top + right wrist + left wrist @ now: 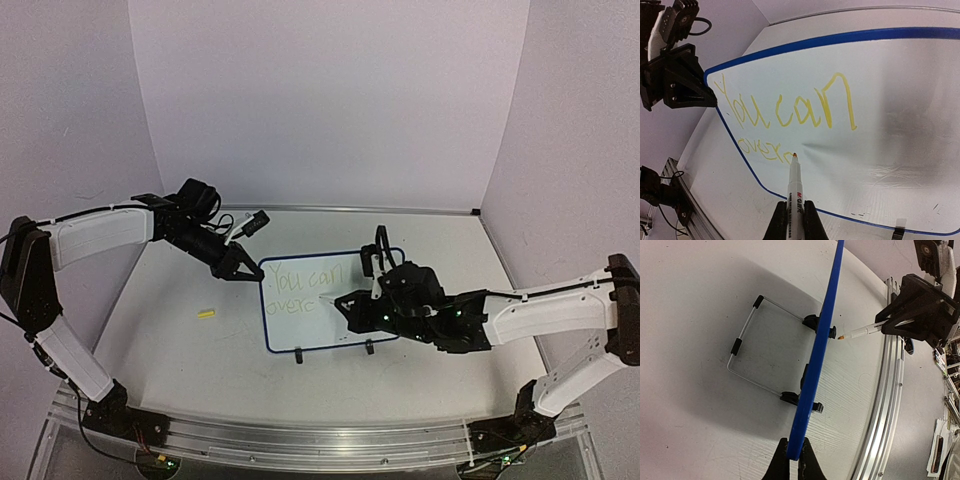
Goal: Write a sentence on the whiteboard
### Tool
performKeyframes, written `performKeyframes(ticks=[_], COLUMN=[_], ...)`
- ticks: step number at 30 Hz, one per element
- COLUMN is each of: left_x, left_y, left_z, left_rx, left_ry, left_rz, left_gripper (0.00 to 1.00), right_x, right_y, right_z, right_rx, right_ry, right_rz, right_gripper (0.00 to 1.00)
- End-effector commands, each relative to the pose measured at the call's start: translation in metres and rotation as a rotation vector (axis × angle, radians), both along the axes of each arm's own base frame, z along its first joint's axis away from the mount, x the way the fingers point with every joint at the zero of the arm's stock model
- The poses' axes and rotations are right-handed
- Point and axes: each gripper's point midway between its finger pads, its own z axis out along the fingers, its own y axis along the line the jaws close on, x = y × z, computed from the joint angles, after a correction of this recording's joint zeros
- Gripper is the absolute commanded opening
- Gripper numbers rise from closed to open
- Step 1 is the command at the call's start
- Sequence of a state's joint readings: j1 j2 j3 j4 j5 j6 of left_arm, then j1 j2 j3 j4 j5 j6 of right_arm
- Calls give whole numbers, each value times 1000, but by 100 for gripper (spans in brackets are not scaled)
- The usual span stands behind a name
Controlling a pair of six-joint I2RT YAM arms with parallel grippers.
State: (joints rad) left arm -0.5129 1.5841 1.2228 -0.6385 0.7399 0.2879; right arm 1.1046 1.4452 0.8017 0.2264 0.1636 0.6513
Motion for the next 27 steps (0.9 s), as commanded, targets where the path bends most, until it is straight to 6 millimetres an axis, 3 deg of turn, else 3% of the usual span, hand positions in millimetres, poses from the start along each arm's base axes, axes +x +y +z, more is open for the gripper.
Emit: performKeyframes(ticks=[1, 27], left_x=[8, 8], left_y=[9, 9], left_z=[-16, -18], left_rx=[94, 96], left_ry=[-21, -16], left_rz=[33, 31], left_gripper=[0, 0], right_x=[4, 16], right_y=[-4, 10], right_z=[-2, -10], right_rx=[-1, -25], right_ry=[-8, 0], right_rz=[-29, -39], right_gripper=[0, 0])
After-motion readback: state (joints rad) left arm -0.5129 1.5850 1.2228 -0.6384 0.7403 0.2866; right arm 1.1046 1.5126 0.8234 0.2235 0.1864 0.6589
